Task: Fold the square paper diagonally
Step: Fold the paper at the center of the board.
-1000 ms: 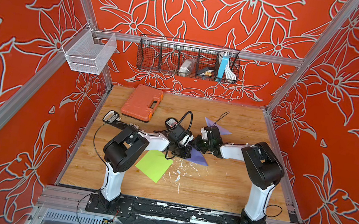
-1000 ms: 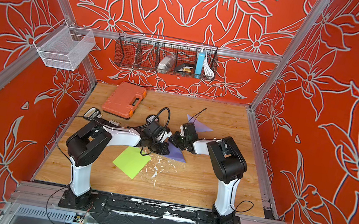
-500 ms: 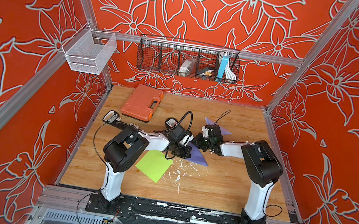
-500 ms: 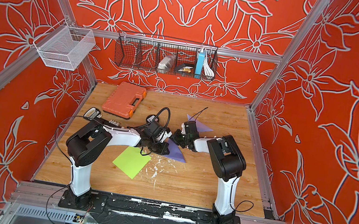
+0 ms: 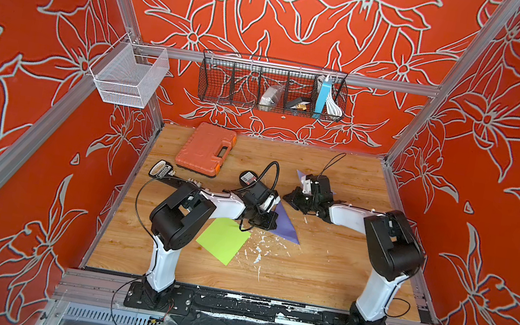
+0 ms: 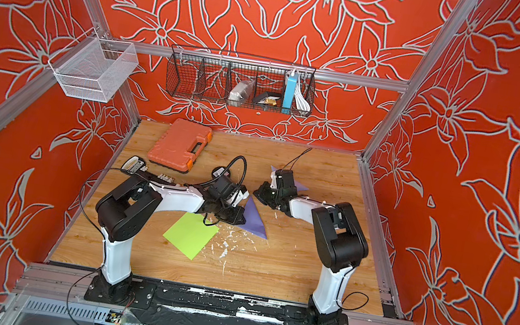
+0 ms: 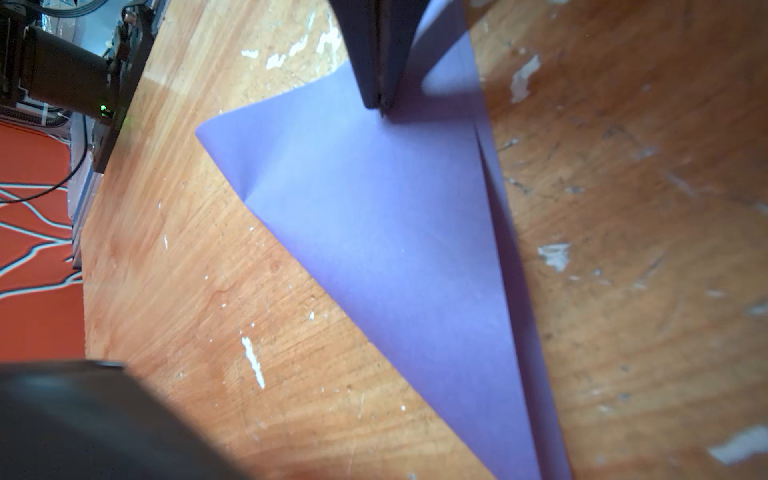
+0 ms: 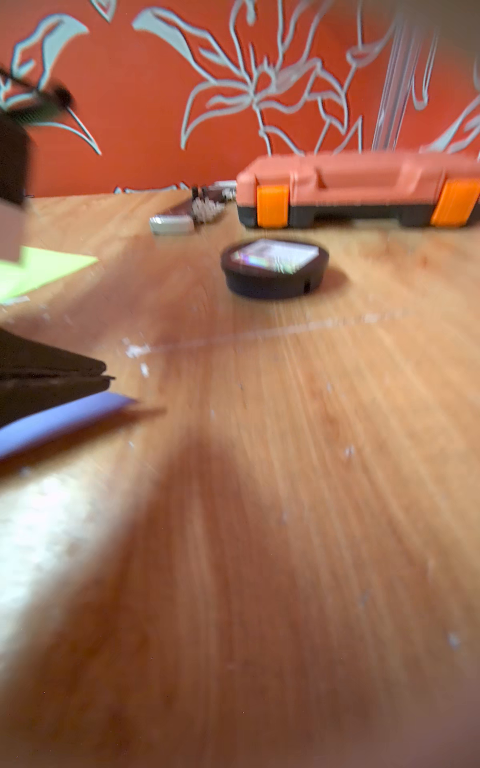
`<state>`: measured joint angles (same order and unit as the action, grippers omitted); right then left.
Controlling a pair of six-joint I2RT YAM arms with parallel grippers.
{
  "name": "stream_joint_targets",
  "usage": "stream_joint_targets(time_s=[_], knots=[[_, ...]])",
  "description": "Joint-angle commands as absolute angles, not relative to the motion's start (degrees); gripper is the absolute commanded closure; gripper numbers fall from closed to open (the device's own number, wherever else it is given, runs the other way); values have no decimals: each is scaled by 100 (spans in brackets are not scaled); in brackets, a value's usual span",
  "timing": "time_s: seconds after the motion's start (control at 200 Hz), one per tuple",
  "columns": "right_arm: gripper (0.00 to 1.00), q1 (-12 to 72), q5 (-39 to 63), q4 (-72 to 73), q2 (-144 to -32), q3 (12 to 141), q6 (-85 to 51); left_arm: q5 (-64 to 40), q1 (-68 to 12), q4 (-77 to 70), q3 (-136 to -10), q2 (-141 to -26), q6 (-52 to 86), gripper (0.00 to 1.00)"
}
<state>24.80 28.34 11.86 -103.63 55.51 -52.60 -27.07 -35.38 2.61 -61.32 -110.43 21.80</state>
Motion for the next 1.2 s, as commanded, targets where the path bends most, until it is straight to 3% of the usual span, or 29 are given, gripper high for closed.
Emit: stream_joint_targets(time_s=[0.0, 0.47, 0.866, 1.196], knots=[[100, 2527, 2754, 783, -9827, 5210, -4952, -2663, -3604, 668, -6034, -11110, 2092, 100], [100, 2992, 2664, -1193, -9070, 4755, -3986, -2667, -3604, 669, -6038, -11072, 2083, 100], [100, 3028, 2744, -471, -9457, 4671, -4344, -2663, -3621, 703, -6063, -11057, 2062, 100], [100, 3061, 2125, -512, -9589, 4681, -4746, -2605, -3649, 651, -5995, -10947, 2075, 100]])
